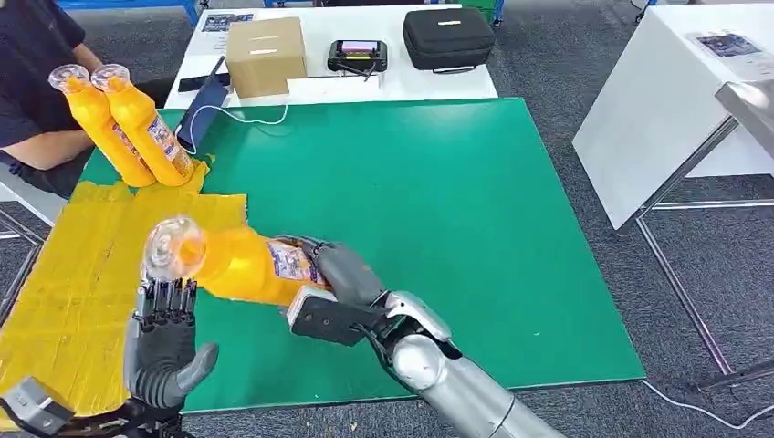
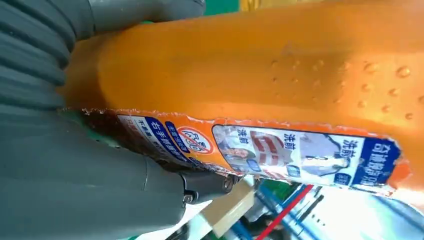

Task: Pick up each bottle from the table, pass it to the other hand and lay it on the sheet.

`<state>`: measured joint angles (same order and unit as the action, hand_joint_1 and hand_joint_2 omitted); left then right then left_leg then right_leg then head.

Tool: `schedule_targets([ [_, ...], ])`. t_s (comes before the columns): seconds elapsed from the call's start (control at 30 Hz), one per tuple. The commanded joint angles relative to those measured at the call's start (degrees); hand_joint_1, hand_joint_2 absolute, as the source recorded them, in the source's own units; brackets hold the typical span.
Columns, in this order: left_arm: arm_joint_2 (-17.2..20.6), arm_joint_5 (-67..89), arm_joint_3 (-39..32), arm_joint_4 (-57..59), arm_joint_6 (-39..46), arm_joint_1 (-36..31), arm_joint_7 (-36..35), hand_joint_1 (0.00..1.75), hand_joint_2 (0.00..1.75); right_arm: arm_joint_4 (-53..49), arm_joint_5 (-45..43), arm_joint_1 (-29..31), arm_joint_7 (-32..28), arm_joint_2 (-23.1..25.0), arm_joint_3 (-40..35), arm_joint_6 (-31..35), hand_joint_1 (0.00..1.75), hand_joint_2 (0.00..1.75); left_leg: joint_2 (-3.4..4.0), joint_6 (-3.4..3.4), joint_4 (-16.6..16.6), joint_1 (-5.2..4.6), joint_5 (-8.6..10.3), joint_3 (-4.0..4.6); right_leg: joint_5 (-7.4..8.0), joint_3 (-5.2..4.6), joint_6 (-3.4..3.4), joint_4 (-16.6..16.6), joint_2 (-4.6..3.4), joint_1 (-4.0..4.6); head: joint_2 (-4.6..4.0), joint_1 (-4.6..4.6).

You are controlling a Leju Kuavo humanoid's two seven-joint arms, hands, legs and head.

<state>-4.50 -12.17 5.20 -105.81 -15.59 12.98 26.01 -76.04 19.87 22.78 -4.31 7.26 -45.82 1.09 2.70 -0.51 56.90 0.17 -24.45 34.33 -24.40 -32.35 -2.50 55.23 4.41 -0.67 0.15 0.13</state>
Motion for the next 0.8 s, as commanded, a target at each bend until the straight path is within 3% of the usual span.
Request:
schedule_targets([
  [0.03,1.4,-1.6,1.6,0.3,-1.5,0.1,-0.5,0.00,1.75,2.4,0.6,2.9,0.2,-0.8,-6.1,-0.6,1.75,1.75,-0.10,0.04,0.0,0.03,-0.07,-0.19,-0.05,0.16,0.09,0.0,-0.40,-0.03,0.00,-0.02],
  [0.5,3.9,-10.6,4.7,2.5,-9.5,-0.9,-3.4,0.00,1.75,9.0,-1.6,8.5,1.7,-0.9,-16.1,-9.6,1.75,1.75,-0.11,0.02,-0.1,0.01,-0.01,-0.19,-0.01,0.15,0.06,0.0,-0.26,-0.03,0.00,-0.02],
  [0.7,5.2,-1.4,5.9,2.2,-7.2,-0.9,-1.2,0.00,1.75,8.4,-2.0,8.8,1.8,-1.1,-17.4,-9.9,1.75,1.75,-0.21,0.04,-0.1,0.03,-0.04,-0.27,-0.05,0.24,0.10,0.0,-0.34,-0.02,0.00,-0.02],
  [0.73,6.0,-0.9,6.4,2.7,-7.8,-1.1,-0.9,0.79,1.75,8.3,-2.1,9.0,1.9,-1.2,-17.5,-9.9,1.75,1.75,-0.19,0.04,0.0,0.04,-0.04,-0.22,-0.05,0.21,0.09,0.0,-0.31,-0.01,0.00,-0.02],
  [0.77,6.4,-0.9,6.5,3.2,-8.1,-1.2,-0.9,1.75,1.75,8.4,-2.4,9.0,2.3,-1.1,-17.4,-10.1,1.75,1.75,-0.16,0.03,-0.1,0.01,0.00,-0.18,-0.02,0.15,0.07,0.0,-0.23,-0.02,0.00,-0.02],
  [0.8,6.4,1.8,6.1,3.2,-7.3,-1.0,1.1,1.75,1.75,8.6,-2.6,9.1,2.2,-1.1,-17.2,-9.9,1.75,1.75,-0.11,0.02,-0.1,0.00,0.01,-0.13,0.00,0.09,0.05,0.0,-0.20,-0.02,0.00,-0.02],
])
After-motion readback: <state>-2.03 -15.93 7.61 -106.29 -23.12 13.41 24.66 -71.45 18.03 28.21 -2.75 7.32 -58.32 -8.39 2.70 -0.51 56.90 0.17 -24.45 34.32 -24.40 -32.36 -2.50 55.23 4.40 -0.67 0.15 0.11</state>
